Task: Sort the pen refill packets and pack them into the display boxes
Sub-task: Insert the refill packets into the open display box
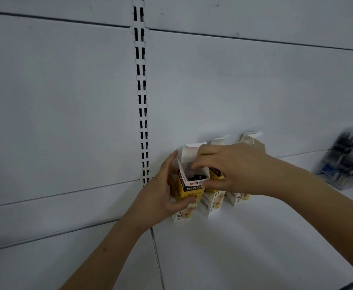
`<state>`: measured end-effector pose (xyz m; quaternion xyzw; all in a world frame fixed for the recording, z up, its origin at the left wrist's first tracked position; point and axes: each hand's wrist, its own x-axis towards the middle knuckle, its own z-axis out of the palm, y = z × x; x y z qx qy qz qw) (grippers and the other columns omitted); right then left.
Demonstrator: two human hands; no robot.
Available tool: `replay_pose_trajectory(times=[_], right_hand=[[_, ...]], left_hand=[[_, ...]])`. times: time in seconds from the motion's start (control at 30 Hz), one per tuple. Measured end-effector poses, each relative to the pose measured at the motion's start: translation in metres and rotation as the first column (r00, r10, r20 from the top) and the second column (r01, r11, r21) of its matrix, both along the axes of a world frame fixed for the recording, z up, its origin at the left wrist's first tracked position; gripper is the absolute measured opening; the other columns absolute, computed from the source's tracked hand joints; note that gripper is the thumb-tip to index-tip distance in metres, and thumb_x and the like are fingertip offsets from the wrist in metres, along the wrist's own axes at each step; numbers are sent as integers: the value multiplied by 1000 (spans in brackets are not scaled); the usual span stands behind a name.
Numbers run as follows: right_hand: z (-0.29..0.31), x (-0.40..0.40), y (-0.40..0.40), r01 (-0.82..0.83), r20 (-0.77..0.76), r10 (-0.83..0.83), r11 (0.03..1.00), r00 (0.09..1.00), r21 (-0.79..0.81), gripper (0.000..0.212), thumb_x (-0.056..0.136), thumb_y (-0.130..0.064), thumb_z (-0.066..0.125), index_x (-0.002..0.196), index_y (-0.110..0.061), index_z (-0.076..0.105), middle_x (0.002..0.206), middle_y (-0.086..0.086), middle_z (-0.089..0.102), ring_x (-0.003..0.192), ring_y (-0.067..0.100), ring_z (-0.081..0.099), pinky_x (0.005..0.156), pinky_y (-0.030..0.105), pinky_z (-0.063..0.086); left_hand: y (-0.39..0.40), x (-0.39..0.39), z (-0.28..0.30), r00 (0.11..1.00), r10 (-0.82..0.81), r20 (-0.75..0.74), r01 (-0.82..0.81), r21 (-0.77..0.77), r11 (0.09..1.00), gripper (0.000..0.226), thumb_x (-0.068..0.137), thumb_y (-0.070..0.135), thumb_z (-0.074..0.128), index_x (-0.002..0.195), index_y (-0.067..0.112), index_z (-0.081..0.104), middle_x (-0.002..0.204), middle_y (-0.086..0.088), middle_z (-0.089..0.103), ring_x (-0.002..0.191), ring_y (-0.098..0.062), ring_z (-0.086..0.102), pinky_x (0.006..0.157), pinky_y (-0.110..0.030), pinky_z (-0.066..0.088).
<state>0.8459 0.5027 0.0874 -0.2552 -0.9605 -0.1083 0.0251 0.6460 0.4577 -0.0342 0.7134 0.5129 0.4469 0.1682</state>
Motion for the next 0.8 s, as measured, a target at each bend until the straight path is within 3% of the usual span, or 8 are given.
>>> replay_pose_trajectory(times=[0.1, 0.2, 0.3, 0.4, 0.5, 0.57, 0.7, 0.8], right_hand=[[-2, 5, 1, 9, 8, -8, 999, 1000, -31, 26, 94, -51, 51, 118, -43, 56, 116, -23, 50, 88, -2, 50, 68, 23, 47], [-5, 7, -3, -2, -64, -2, 998, 998, -61, 27, 96, -44, 51, 122, -44, 58, 118, -25, 54, 94, -2, 55, 72, 27, 51], [-7, 9, -4, -16, -83, 9, 996, 997, -90, 20, 95, -41, 54, 111, -40, 65, 113, -23, 59, 94, -6, 56, 73, 26, 50], [-5, 11, -6, 5, -99, -17, 992, 995, -122, 23, 92, -46, 57, 114, -43, 62, 105, -22, 63, 80, -11, 50, 70, 14, 41], [-4, 16, -7, 30, -164, -45, 995, 985, -97, 32, 91, -51, 56, 122, -44, 58, 112, -23, 59, 97, 0, 55, 73, 15, 43], [-6, 20, -4, 18, -235, -45, 993, 971, -115, 27, 92, -43, 59, 118, -38, 63, 110, -21, 60, 100, 2, 56, 76, 12, 42], [-17, 24, 9, 10, -386, -52, 994, 921, -110, 16, 89, -23, 68, 104, -26, 72, 102, -12, 67, 89, 3, 61, 80, 10, 45], [-30, 16, 18, -11, -543, -28, 998, 839, -67, 11, 87, -15, 71, 97, -16, 76, 103, -7, 71, 88, 2, 64, 78, 14, 53]], left_hand=[[1, 0, 1, 999, -15, -33, 16, 44, 999, 79, 75, 37, 83, 137, 43, 35, 104, 36, 54, 91, 8, 56, 70, -6, 41], [2, 0, 2, 998, 30, -50, -24, 110, 994, 63, 76, 41, 81, 127, 38, 45, 101, 31, 52, 90, 3, 56, 68, -8, 41], [2, 2, 1, 999, 33, -34, -28, 130, 991, 62, 74, 41, 83, 122, 40, 44, 101, 29, 53, 87, -4, 57, 64, -10, 44], [2, 4, -6, 997, 41, -60, -36, 87, 996, 60, 73, 45, 83, 119, 36, 46, 98, 31, 54, 84, -1, 57, 63, -11, 43], [2, 3, -12, 995, 59, -83, -54, 70, 996, 62, 73, 46, 82, 123, 31, 48, 92, 28, 54, 82, -3, 56, 61, -12, 43], [4, 2, -13, 994, 65, -87, -60, 60, 996, 62, 73, 48, 81, 123, 34, 46, 93, 28, 53, 81, -5, 56, 60, -12, 43], [6, 2, -14, 993, 94, -74, -92, 42, 995, 67, 73, 54, 79, 129, 41, 45, 98, 30, 57, 85, -1, 61, 62, -13, 48], [7, 2, -15, 986, 162, -49, -160, 48, 986, 74, 70, 62, 75, 133, 46, 39, 99, 31, 59, 88, 3, 62, 68, -16, 54]])
